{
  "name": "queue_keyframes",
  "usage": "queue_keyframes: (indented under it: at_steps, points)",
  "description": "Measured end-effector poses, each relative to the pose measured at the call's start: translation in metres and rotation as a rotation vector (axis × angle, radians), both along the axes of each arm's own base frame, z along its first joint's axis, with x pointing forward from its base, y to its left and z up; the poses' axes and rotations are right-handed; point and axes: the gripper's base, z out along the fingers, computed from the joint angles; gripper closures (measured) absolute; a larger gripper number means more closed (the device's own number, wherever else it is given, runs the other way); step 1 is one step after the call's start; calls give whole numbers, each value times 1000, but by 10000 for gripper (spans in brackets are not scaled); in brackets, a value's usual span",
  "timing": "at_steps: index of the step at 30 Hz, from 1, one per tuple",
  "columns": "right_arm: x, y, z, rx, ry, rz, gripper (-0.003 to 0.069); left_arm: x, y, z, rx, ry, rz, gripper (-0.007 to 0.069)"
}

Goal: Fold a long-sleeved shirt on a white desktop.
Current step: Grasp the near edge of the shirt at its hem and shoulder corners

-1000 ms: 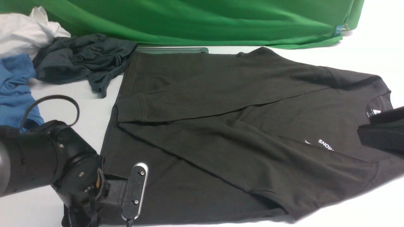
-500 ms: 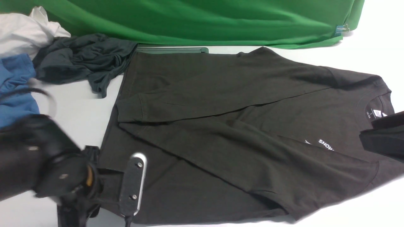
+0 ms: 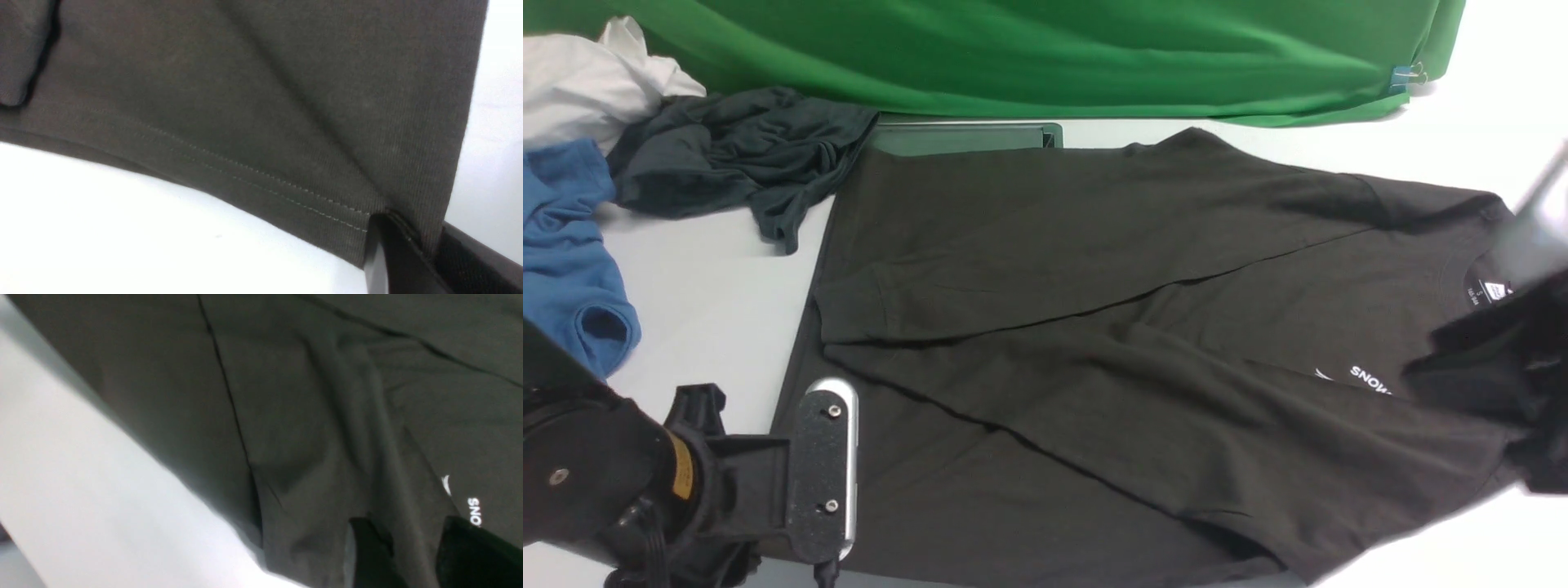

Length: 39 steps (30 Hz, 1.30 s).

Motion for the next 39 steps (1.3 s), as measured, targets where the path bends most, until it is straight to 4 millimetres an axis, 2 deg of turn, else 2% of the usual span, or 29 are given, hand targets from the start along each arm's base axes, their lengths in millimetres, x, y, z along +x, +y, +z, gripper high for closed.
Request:
queue_keyframes:
  at_steps: [2,6,7,8,10,11,12,14,19,22,30,31,33,34,36,39]
  points:
    - [6,10,-15,-94,4,88,420,-2,1,1,-8,1,23,586]
    - [10,22,-61,-336,6,280,394,-6,1,5,-46,-8,78,586]
    - [9,22,-78,-410,41,328,360,-7,1,7,-56,-14,87,586]
    - [9,22,-80,-421,46,332,353,-7,1,8,-59,-17,89,586]
    - [6,14,-109,-539,94,394,242,-10,2,11,-73,-30,96,586]
    - [6,14,-109,-545,94,396,232,-10,2,11,-74,-31,96,586]
    - [6,11,-121,-575,77,419,168,-12,3,13,-86,-39,99,586]
    - [7,9,-134,-597,28,450,109,-13,4,16,-96,-51,100,586]
    - [7,4,-163,-688,-61,584,105,-17,5,21,-111,-76,99,586]
    - [11,6,-167,-715,-99,630,125,-18,6,21,-111,-77,99,586]
    - [25,7,-176,-755,-130,679,253,-19,6,22,-108,-73,102,586]
    - [27,7,-178,-755,-125,674,295,-20,7,22,-109,-71,111,586]
    - [27,6,-179,-754,-112,665,426,-21,8,23,-110,-64,130,586]
    - [27,6,-180,-755,-109,662,438,-22,8,23,-110,-64,132,586]
    - [27,5,-180,-754,-95,647,581,-25,10,24,-114,-62,156,586]
    - [23,4,-176,-761,-85,640,613,-28,11,26,-116,-56,179,586]
